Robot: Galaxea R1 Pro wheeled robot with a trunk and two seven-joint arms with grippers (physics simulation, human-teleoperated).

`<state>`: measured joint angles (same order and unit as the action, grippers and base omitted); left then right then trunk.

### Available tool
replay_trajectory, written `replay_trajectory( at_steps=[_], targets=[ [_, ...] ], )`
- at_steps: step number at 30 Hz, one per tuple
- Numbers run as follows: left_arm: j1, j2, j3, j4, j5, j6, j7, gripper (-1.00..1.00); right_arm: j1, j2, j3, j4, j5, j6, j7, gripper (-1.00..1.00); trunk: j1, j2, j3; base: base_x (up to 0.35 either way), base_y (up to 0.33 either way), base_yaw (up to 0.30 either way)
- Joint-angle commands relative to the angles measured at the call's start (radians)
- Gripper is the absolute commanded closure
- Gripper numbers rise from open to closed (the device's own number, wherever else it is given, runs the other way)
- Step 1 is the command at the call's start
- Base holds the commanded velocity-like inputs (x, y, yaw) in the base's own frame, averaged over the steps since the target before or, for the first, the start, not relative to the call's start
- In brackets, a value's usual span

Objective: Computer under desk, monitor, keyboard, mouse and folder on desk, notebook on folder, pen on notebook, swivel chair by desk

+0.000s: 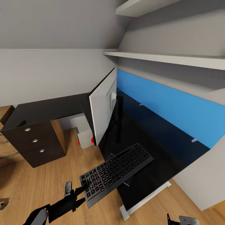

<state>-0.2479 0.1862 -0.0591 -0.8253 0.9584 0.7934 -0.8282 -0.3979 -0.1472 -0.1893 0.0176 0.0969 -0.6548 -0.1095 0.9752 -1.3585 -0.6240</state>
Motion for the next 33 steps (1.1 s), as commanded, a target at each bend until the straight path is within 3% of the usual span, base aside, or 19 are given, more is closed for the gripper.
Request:
replay_trajectory(
  at_steps=[1,21,33],
  targets=[
    [-0.001,0.001,-0.003,0.0,0.006,0.005,0.0,-1.0,-0.001,0.0,-0.006,0.002,0.011,-0.003,-0.006,-1.0,0.0,0.0,-0.001,0.0,-0.002,0.0],
    [-0.001,-0.001,-0.011,-0.001,0.002,-0.074,0.004,-1.0,-0.001,0.0,-0.006,0.002,0.011,-0.003,-0.006,-1.0,0.0,0.0,-0.001,-0.011,-0.05,0.0],
    [-0.001,-0.001,-0.013,-0.001,-0.001,-0.08,0.006,-1.0,-0.001,0.0,-0.006,0.001,0.011,-0.003,-0.006,-1.0,0.0,0.0,-0.001,-0.001,-0.007,0.0]
  ],
)
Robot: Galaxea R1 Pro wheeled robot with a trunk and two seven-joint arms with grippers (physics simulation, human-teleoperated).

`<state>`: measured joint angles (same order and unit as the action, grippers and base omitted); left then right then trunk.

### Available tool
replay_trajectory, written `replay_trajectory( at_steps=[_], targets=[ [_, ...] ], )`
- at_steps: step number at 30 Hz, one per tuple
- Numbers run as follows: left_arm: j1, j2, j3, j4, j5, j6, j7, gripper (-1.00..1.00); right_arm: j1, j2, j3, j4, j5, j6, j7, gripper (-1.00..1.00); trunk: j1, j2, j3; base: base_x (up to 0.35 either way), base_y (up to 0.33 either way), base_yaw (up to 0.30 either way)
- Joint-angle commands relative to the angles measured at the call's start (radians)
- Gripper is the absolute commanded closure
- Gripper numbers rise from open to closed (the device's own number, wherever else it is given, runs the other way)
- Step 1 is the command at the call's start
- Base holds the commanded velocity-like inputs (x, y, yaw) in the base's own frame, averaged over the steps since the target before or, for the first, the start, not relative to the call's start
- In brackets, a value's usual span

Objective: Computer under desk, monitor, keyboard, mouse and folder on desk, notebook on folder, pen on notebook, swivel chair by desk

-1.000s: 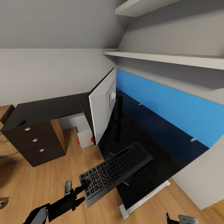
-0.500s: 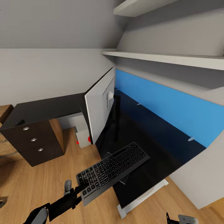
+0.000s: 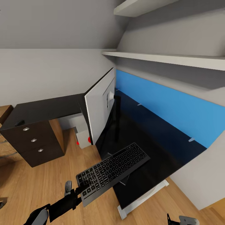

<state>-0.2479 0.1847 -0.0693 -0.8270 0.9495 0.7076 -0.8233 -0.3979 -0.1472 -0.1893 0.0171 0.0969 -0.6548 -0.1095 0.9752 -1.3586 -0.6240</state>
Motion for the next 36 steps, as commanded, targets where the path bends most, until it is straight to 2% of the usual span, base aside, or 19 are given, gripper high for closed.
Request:
replay_trajectory(
  at_steps=[1,15,36],
  targets=[
    [-0.001,0.001,-0.003,0.0,0.008,0.006,0.001,-1.0,-0.001,0.0,-0.006,0.002,0.011,-0.003,-0.006,-1.0,0.0,0.0,-0.001,0.0,-0.001,0.0],
    [-0.001,0.001,-0.018,0.0,0.008,0.006,0.001,-1.0,-0.001,0.0,-0.006,0.002,0.011,-0.003,-0.006,-1.0,0.0,0.0,-0.001,0.0,0.0,0.0],
    [-0.001,0.0,-0.022,0.0,0.008,-0.007,0.001,-1.0,-0.001,-0.002,-0.006,0.001,0.009,-0.003,-0.006,-1.0,0.0,0.0,-0.001,0.0,0.0,0.0]
  ],
)
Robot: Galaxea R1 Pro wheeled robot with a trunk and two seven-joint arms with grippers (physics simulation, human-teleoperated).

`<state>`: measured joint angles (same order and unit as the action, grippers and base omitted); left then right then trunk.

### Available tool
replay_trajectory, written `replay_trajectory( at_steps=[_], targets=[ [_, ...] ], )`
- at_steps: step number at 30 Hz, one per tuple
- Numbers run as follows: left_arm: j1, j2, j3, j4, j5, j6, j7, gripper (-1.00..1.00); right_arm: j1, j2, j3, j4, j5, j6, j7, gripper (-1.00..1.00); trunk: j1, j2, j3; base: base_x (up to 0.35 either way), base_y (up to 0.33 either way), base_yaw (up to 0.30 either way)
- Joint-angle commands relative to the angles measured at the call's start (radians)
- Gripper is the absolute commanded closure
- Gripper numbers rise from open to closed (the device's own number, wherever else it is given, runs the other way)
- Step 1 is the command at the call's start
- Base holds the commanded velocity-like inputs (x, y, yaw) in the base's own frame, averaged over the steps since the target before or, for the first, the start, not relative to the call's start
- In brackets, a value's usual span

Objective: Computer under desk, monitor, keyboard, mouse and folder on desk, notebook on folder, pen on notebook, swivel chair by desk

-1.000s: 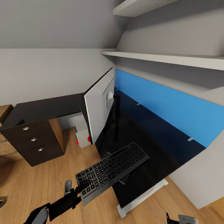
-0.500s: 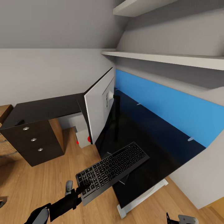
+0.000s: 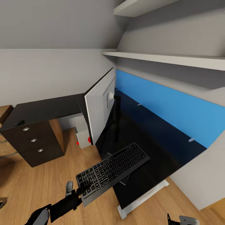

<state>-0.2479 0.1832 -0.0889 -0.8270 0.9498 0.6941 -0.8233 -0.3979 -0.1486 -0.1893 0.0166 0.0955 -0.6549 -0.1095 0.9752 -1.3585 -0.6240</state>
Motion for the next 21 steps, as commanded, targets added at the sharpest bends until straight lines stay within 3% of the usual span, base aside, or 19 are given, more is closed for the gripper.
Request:
replay_trajectory(
  at_steps=[1,21],
  targets=[
    [-0.001,0.001,-0.003,0.0,0.008,0.002,0.001,-1.0,-0.001,0.0,-0.005,0.002,0.01,-0.003,-0.006,-1.0,0.0,0.0,-0.001,0.0,0.0,0.0],
    [-0.001,0.001,-0.005,-0.004,0.009,-0.019,-0.002,-1.0,-0.001,0.0,-0.005,0.002,0.01,-0.003,-0.006,-1.0,0.0,0.0,-0.001,0.0,0.0,0.0]
  ],
)
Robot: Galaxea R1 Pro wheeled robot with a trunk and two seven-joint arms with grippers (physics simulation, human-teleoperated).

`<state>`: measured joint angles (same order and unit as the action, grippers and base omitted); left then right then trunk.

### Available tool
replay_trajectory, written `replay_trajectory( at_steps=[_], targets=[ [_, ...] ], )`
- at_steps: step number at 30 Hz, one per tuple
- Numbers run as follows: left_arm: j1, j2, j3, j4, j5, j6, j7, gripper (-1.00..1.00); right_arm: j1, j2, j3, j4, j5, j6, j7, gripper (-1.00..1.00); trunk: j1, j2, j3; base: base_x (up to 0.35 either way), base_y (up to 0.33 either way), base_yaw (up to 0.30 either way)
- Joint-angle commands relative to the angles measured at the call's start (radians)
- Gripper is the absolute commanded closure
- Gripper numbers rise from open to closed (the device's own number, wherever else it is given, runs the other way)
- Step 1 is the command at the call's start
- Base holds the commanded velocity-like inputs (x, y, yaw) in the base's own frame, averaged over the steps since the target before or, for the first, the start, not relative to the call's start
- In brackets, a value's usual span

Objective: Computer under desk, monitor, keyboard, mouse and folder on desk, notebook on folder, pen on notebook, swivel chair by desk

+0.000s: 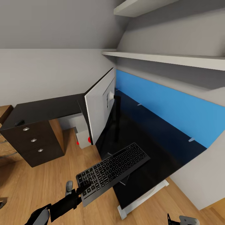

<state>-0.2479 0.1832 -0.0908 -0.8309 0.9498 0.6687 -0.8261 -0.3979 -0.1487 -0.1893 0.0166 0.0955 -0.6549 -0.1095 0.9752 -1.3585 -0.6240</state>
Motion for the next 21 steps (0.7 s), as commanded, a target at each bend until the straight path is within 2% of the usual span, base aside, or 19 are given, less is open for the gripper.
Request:
replay_trajectory(
  at_steps=[1,21],
  targets=[
    [-0.001,0.001,-0.003,0.0,0.009,0.006,0.001,-1.0,-0.001,0.0,-0.005,0.002,0.011,-0.003,-0.006,-1.0,0.0,0.0,-0.001,0.0,0.0,0.0],
    [-0.001,0.001,-0.002,-0.001,0.009,0.005,0.0,-1.0,-0.001,0.0,-0.005,0.002,0.011,-0.003,-0.006,-1.0,0.0,0.0,-0.001,0.0,0.0,0.0]
  ],
)
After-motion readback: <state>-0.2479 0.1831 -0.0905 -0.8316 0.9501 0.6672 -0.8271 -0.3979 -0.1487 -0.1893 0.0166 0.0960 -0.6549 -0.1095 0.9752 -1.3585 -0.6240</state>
